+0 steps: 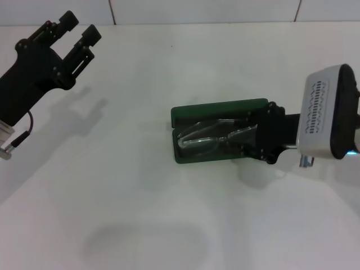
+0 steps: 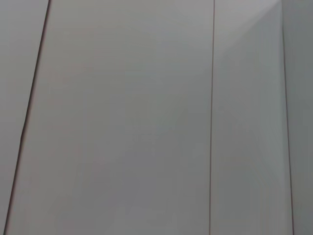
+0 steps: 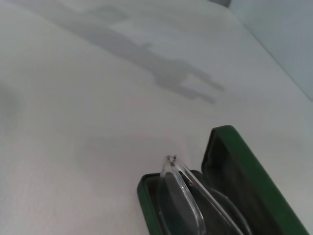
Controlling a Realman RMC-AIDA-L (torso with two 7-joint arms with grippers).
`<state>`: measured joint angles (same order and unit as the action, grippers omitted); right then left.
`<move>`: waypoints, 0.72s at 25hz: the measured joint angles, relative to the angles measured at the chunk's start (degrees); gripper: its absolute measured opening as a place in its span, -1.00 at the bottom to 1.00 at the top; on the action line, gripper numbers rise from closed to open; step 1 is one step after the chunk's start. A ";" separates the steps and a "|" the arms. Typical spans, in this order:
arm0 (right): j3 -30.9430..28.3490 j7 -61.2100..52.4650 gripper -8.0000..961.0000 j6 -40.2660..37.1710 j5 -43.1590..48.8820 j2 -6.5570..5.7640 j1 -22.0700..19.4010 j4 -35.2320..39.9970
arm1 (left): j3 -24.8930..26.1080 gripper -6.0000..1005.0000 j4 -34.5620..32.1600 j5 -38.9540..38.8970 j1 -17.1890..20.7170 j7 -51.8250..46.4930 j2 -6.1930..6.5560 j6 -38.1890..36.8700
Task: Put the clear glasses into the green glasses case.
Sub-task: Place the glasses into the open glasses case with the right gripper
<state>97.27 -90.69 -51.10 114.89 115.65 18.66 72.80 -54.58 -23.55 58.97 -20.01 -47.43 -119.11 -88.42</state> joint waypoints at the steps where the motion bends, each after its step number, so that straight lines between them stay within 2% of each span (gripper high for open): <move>1: -0.62 0.00 -0.12 -0.43 -0.06 -0.03 -0.03 0.00 | 0.00 0.21 0.00 0.00 0.01 0.07 -0.02 0.00; 18: -12.48 0.47 -0.12 -14.42 -4.22 -0.07 0.31 1.55 | 0.00 0.22 -0.04 0.35 0.16 0.41 -0.07 -0.18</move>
<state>84.79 -90.23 -65.52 110.67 115.58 18.97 74.35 -54.58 -23.60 59.32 -19.85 -47.02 -119.18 -88.60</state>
